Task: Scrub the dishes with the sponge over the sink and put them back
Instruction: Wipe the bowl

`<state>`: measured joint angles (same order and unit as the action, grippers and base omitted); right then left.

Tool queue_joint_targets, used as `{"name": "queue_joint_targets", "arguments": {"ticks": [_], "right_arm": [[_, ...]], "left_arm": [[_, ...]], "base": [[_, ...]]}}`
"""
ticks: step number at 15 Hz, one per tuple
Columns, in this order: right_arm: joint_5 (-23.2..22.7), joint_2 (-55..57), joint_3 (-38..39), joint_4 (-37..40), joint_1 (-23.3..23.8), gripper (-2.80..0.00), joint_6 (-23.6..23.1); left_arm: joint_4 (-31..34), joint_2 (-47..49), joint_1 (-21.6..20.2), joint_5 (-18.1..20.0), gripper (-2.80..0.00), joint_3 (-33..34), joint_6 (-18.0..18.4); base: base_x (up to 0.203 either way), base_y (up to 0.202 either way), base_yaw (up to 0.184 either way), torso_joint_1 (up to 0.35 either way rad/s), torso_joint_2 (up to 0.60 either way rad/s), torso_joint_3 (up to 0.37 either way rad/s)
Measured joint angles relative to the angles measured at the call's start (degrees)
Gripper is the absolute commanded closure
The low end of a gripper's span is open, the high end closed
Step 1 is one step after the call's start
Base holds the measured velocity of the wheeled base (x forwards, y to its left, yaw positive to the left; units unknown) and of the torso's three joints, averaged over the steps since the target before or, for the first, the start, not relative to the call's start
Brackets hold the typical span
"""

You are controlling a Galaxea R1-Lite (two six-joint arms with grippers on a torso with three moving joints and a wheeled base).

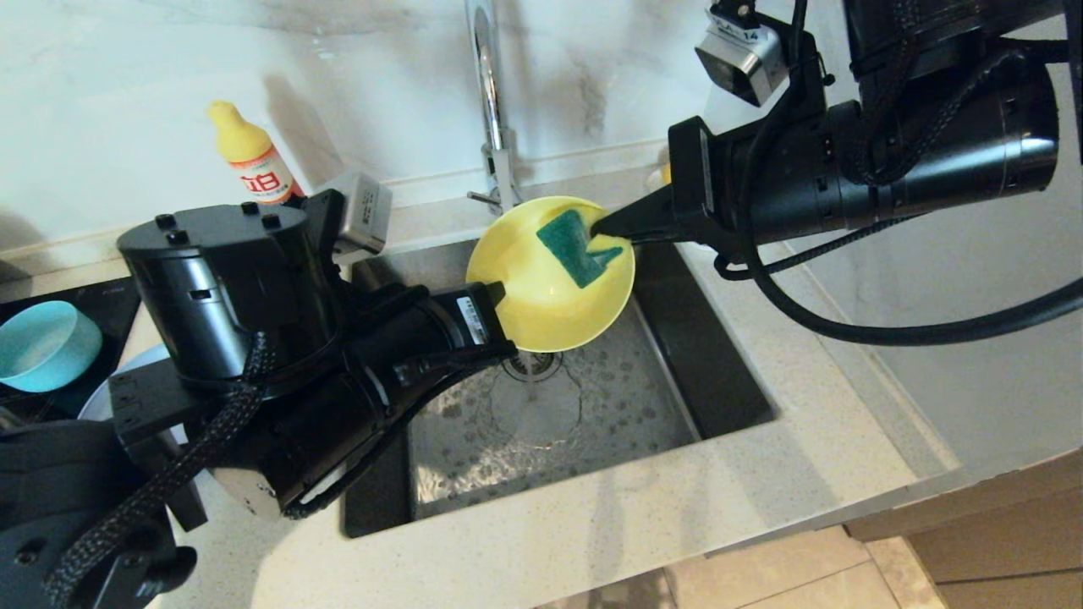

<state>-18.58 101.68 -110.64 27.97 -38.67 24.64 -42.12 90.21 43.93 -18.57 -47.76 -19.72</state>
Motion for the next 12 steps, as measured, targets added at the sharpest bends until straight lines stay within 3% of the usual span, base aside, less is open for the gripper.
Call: {"name": "queue_joint_targets", "arguments": {"ticks": [7,12], "right_arm": [[0.45,-3.14,1.56,2.01,0.0,0.0,-0.52],[0.17,-7.11,2.67,2.31,-0.39,0.0,-0.52]], "left_arm": [[0.0,2.05,-1.82,-0.63,0.0,-0.22,-0.41],[2.06,4.1,-5.69,-2.62,0.0,-0.54,-1.81]], "base": [[0.0,0.0,0.0,0.0,0.0,0.0],[0.0,0.0,0.0,0.0,0.0,0.0]]}}
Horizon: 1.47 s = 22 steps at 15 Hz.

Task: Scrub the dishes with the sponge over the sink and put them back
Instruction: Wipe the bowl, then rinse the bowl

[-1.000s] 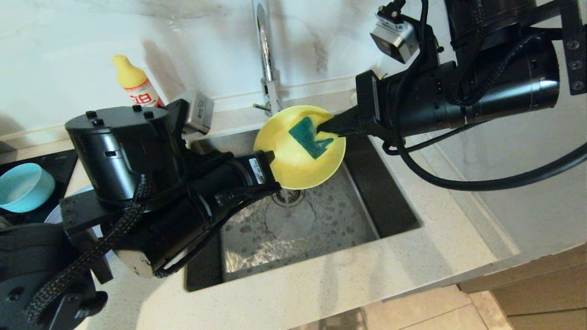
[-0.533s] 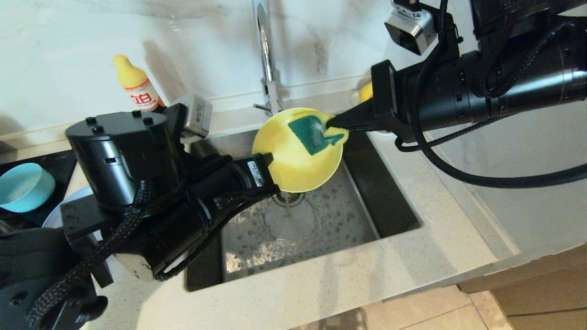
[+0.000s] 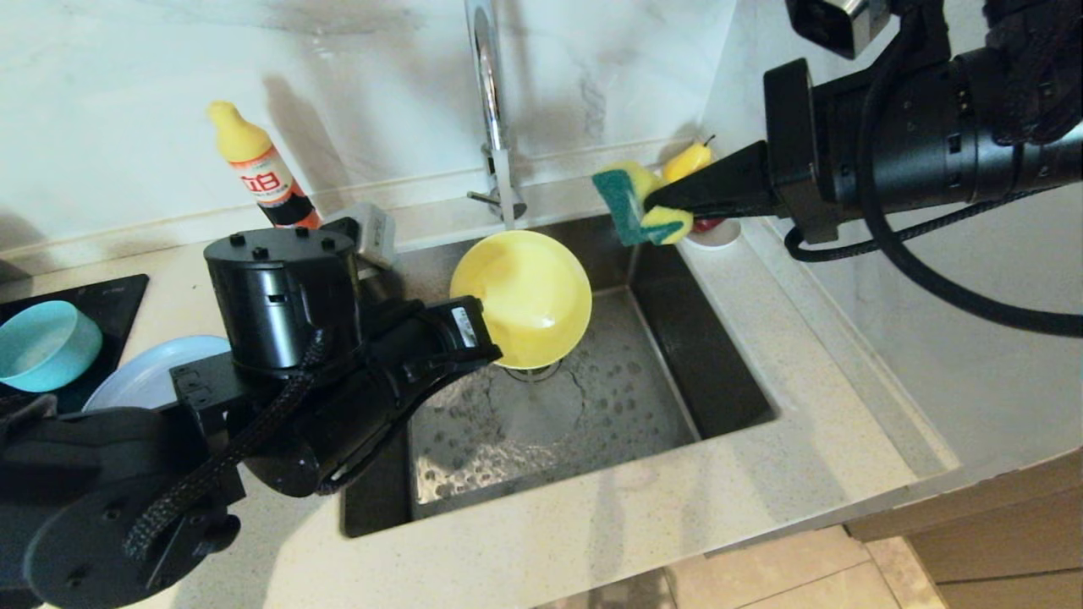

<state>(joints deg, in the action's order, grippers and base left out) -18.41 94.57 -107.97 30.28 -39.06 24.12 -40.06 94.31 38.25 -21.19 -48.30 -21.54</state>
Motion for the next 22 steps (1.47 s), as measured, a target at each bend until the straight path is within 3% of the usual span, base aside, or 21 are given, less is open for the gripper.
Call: {"name": "queue_joint_targets", "arguments": {"ticks": [3,6,14,18,22], "right_arm": [[-0.02,-2.45,0.9,0.2,0.11,0.0,0.2],[0.07,-5.25,5.45,0.09,0.6,0.0,-0.13],[-0.38,-11.49,15.31,-0.44,4.98,0.0,-0.45],[-0.48,-12.84,18.9,-2.29,6.15,0.0,-0.36],[-0.61,-13.81,23.12,-6.61,6.79,0.0,-0.27]], "left_arm": [[4.69,0.76,-3.76,0.27,0.0,-1.16,-3.36],[11.84,2.29,-6.13,0.89,0.0,-5.0,-9.37],[35.47,11.04,-10.89,10.13,0.0,-23.05,-21.28],[41.19,16.48,-12.74,13.26,0.0,-31.11,-25.42],[41.63,20.43,-14.57,16.34,0.0,-35.0,-30.34]], "base": [[0.0,0.0,0.0,0.0,0.0,0.0],[0.0,0.0,0.0,0.0,0.0,0.0],[0.0,0.0,0.0,0.0,0.0,0.0],[0.0,0.0,0.0,0.0,0.0,0.0],[0.0,0.0,0.0,0.0,0.0,0.0]]}}
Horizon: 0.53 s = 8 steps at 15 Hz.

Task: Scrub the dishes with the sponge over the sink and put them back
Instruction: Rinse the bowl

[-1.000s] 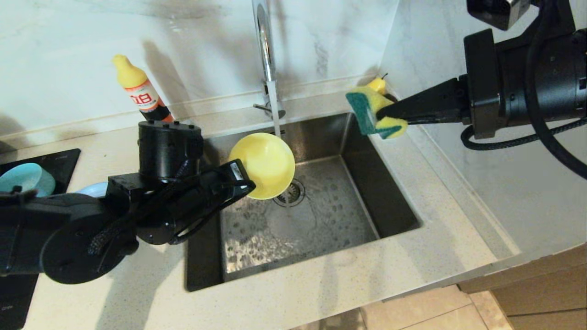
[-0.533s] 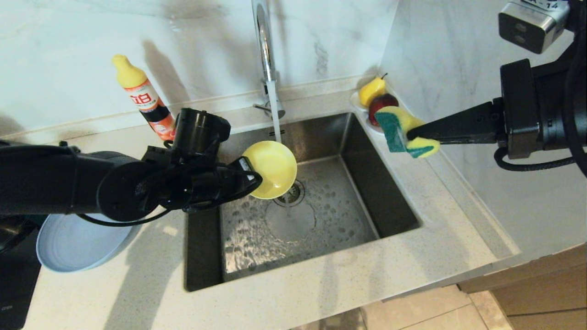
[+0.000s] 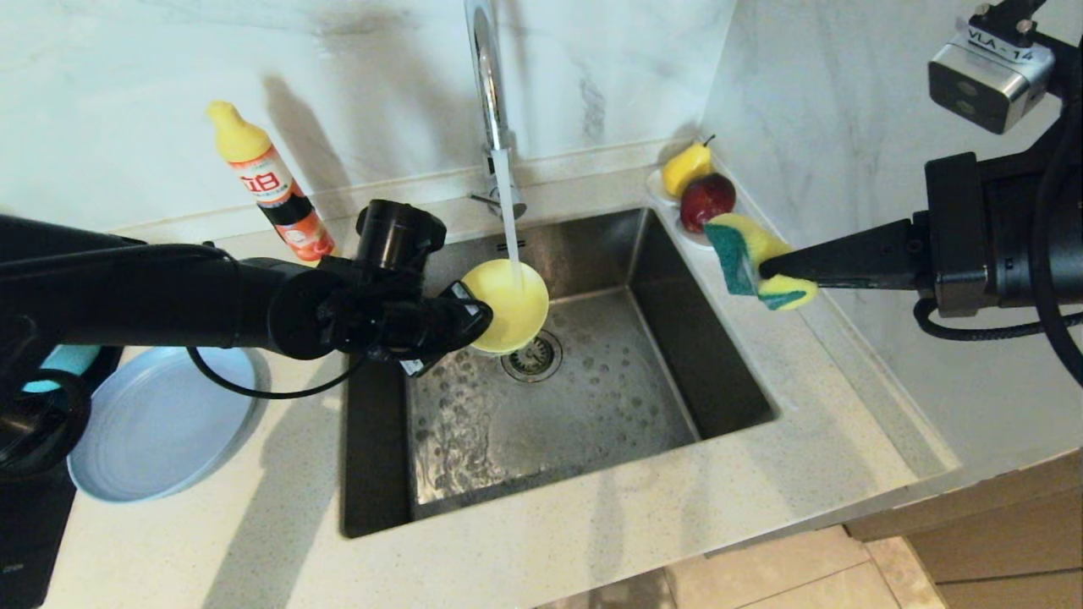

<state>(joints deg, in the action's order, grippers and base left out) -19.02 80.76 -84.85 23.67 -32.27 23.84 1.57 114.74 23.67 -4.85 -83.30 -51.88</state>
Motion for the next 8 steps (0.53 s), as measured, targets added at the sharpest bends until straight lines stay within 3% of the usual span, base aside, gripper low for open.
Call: {"name": "queue_joint_targets", "arguments": {"ticks": [2,8], "right_arm": [[-0.02,-0.31,0.75,-0.15,0.04,0.0,0.02],[-0.09,-0.64,1.37,-0.15,0.05,0.0,0.08]], "left_arm": [[-0.01,1.47,-0.69,0.38,0.0,-1.18,-2.04],[1.48,1.58,-1.27,1.66,0.0,-1.47,-2.42]], "base": [[0.0,0.0,0.0,0.0,0.0,0.0],[0.0,0.0,0.0,0.0,0.0,0.0]]}}
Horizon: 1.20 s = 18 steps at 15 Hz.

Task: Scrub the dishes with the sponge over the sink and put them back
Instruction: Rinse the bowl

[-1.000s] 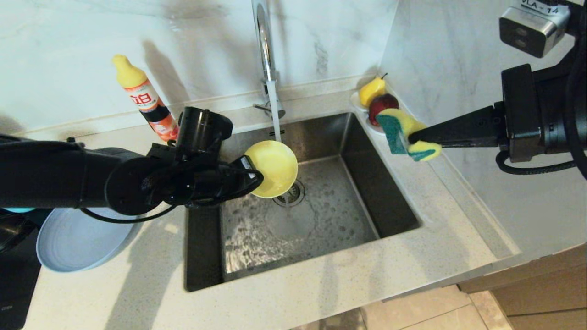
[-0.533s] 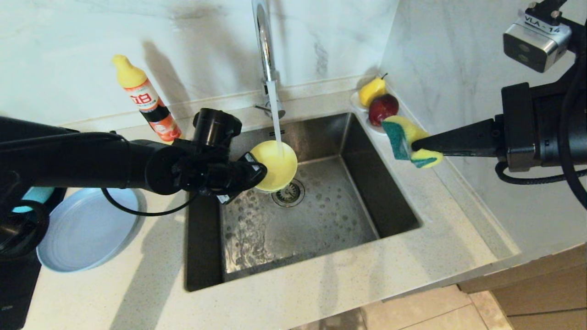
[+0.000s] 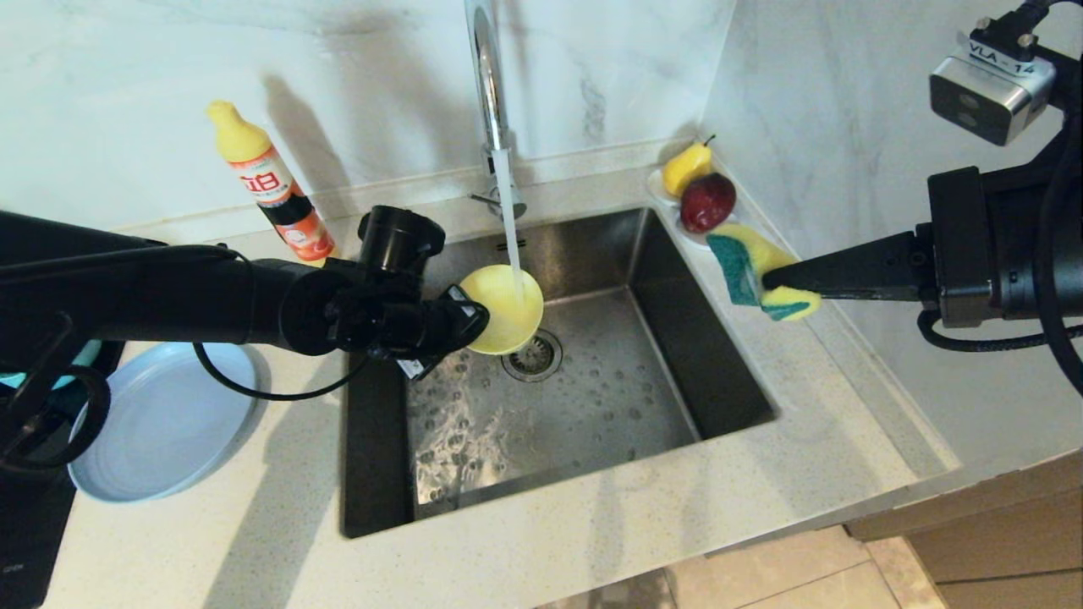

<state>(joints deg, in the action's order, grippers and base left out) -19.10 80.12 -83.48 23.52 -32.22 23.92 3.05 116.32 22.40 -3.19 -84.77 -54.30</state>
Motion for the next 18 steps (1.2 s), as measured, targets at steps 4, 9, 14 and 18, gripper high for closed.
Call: {"name": "queue_joint_targets", "arguments": {"ticks": [4,9,14,18], "right_arm": [[-0.29,-0.73,0.98,0.0,0.0,0.0,0.03],[-0.29,-1.12,1.49,0.0,0.0,0.0,0.03],[-0.37,-1.27,1.89,-0.02,0.0,0.0,0.02],[-0.38,-1.38,2.15,0.0,0.0,0.0,0.08]], "left_arm": [[-0.67,-0.28,-0.98,-0.18,0.0,-1.27,-1.52],[-0.81,-0.23,-1.68,-0.05,0.0,-1.92,-1.68],[0.51,0.79,-2.2,0.04,0.0,-5.36,-2.91],[1.44,2.07,-2.73,0.15,0.0,-7.4,-4.62]], "base": [[0.0,0.0,0.0,0.0,0.0,0.0],[0.0,0.0,0.0,0.0,0.0,0.0],[0.0,0.0,0.0,0.0,0.0,0.0],[0.0,0.0,0.0,0.0,0.0,0.0]]}}
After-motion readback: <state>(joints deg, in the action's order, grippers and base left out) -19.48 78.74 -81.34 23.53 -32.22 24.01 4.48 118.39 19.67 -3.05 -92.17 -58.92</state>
